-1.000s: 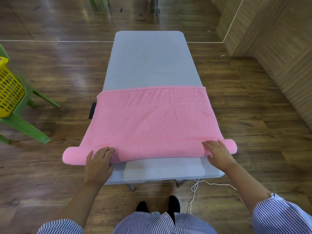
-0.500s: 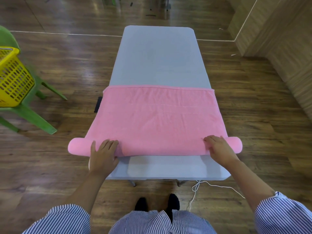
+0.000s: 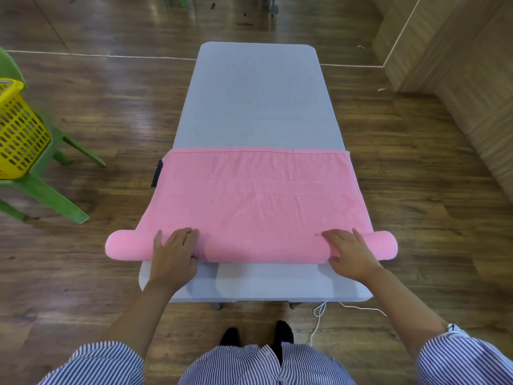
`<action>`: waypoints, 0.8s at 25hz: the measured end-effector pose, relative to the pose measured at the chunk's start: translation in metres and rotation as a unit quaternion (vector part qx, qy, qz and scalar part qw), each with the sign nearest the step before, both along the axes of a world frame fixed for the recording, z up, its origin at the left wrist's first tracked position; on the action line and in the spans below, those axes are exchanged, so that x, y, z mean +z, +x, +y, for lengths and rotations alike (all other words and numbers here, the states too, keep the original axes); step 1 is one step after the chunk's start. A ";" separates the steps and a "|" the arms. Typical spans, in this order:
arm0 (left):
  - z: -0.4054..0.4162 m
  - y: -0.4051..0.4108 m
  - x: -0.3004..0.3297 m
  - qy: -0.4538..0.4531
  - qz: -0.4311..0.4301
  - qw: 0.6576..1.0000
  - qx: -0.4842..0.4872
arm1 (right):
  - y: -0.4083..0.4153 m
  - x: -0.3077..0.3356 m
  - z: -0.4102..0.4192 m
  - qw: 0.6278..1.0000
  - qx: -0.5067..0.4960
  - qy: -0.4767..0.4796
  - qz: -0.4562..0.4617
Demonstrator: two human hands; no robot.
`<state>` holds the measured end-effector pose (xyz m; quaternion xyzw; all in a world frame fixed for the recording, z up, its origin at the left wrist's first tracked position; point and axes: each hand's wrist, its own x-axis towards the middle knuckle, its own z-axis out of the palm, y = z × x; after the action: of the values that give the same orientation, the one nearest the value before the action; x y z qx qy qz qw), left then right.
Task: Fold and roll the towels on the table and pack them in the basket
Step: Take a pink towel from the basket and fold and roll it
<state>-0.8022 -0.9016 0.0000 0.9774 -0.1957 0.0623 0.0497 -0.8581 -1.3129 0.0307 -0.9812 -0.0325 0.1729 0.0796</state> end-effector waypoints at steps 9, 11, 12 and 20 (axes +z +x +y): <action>-0.022 -0.007 0.005 -0.029 0.045 0.998 -0.042 | 0.016 0.001 0.021 0.998 0.013 0.029 0.048; -0.022 -0.006 0.008 -0.040 0.053 0.997 -0.049 | 0.018 0.003 0.019 0.996 0.013 0.052 0.066; -0.022 -0.005 0.009 -0.046 0.058 0.996 -0.051 | 0.018 0.003 0.019 0.995 0.010 0.065 0.071; 0.002 -0.010 0.003 -0.027 0.042 0.998 -0.026 | -0.006 -0.008 0.001 0.991 -0.043 0.062 -0.107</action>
<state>-0.8120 -0.8995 0.0031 0.9720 -0.2175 0.0251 0.0860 -0.8639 -1.3119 0.0225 -0.9876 -0.0089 0.0609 0.1442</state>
